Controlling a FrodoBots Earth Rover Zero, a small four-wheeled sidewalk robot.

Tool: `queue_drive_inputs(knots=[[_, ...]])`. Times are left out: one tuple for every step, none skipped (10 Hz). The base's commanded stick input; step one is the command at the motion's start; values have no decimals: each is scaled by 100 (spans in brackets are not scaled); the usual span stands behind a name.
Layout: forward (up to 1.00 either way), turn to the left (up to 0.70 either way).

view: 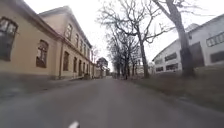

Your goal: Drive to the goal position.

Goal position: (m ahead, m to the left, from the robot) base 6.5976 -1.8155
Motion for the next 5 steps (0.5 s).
queue_drive_inputs(knots=[[100, 0], [100, 0], [100, 0], [100, 0], [100, 0]])
